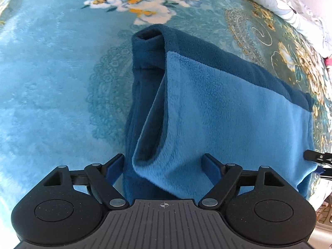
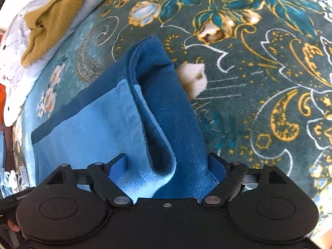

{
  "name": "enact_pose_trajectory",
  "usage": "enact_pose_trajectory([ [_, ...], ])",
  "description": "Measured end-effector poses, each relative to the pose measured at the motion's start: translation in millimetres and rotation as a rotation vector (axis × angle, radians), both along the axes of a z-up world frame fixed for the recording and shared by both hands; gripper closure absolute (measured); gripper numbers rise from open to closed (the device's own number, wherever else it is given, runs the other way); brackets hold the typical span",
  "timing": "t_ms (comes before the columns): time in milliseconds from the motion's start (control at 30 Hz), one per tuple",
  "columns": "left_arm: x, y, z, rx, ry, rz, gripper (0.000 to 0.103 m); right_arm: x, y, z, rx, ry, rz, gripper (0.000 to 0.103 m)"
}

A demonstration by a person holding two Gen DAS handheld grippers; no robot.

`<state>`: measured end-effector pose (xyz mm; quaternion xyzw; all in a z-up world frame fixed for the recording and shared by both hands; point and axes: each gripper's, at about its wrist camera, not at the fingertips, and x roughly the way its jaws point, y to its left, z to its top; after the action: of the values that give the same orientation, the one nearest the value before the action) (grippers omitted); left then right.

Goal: Fold clothes

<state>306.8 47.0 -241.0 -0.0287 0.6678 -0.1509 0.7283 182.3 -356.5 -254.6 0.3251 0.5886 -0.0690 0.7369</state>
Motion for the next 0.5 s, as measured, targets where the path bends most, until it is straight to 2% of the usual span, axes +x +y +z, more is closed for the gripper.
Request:
enact_pose_trajectory([
  [233,2,1,-6,-0.043,0.016,0.029,0.024,10,2,-6,0.036,0.005,-0.001,0.021],
  [333,0,1,-4,-0.053,0.010,0.039,0.033,7,1,-3,0.045,0.003,-0.020,0.038],
  [400,-2,1,-2,-0.059,-0.002,0.047,0.046,5,-2,1,0.056,0.001,-0.036,0.057],
  [467,-5,1,1,-0.069,-0.012,0.050,0.058,2,-4,6,0.071,-0.010,-0.046,0.071],
  [500,-7,0,3,-0.069,-0.020,0.046,0.064,1,-4,9,0.079,-0.020,-0.047,0.075],
])
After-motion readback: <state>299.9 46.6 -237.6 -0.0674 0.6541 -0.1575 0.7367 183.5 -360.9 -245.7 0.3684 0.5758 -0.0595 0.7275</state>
